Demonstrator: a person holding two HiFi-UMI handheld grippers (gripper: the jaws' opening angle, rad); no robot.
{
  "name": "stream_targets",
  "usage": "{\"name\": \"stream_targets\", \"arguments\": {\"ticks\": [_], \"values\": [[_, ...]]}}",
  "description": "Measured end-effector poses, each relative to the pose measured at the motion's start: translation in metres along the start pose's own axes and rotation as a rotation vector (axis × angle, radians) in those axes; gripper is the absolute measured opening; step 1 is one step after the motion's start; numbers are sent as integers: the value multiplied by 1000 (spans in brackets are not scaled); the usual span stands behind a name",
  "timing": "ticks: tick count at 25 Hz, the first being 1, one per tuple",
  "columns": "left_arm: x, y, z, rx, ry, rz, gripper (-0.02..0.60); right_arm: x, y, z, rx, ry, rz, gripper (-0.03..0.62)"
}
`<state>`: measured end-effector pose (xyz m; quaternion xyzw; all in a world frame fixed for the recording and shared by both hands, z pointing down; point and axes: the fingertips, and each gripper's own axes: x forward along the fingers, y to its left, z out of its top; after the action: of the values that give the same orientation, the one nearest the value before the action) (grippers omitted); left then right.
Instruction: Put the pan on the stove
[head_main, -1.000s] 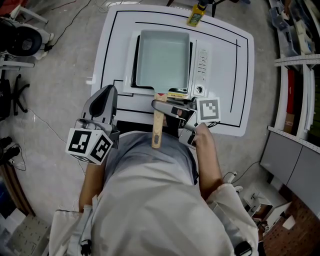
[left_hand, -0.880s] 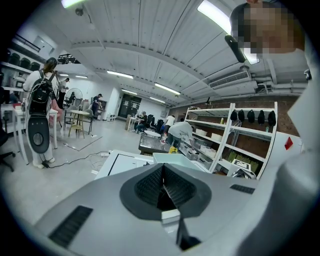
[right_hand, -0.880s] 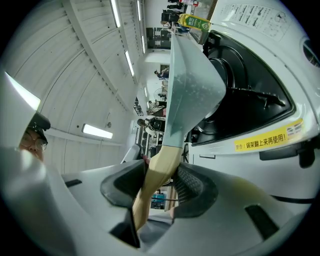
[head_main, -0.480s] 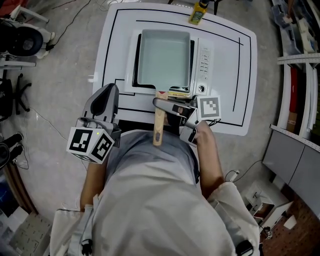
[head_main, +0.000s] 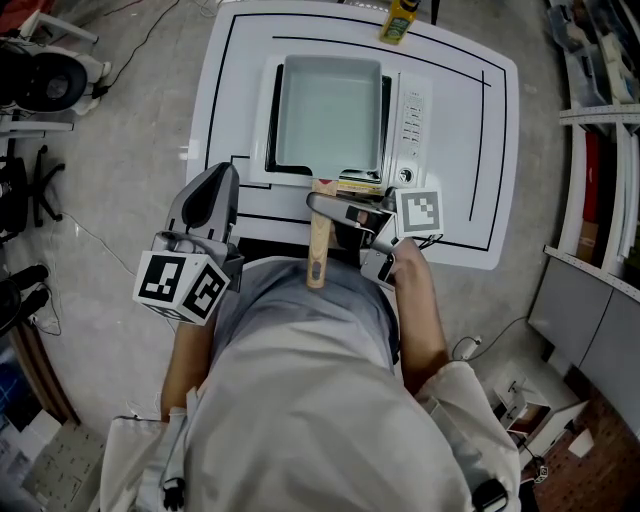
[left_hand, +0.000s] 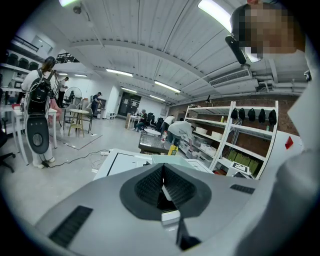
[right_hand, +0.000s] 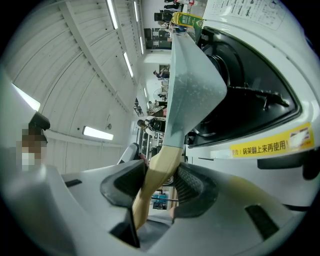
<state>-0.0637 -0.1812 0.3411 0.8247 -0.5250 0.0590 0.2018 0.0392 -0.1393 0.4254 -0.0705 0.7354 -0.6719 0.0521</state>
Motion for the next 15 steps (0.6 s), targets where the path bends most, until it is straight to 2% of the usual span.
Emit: {"name": "stream_targets", "arguments": {"ticks": [15], "values": [[6,-5,-3,0,32,-5,8,2,-5,-3,9,0,30,181]]}}
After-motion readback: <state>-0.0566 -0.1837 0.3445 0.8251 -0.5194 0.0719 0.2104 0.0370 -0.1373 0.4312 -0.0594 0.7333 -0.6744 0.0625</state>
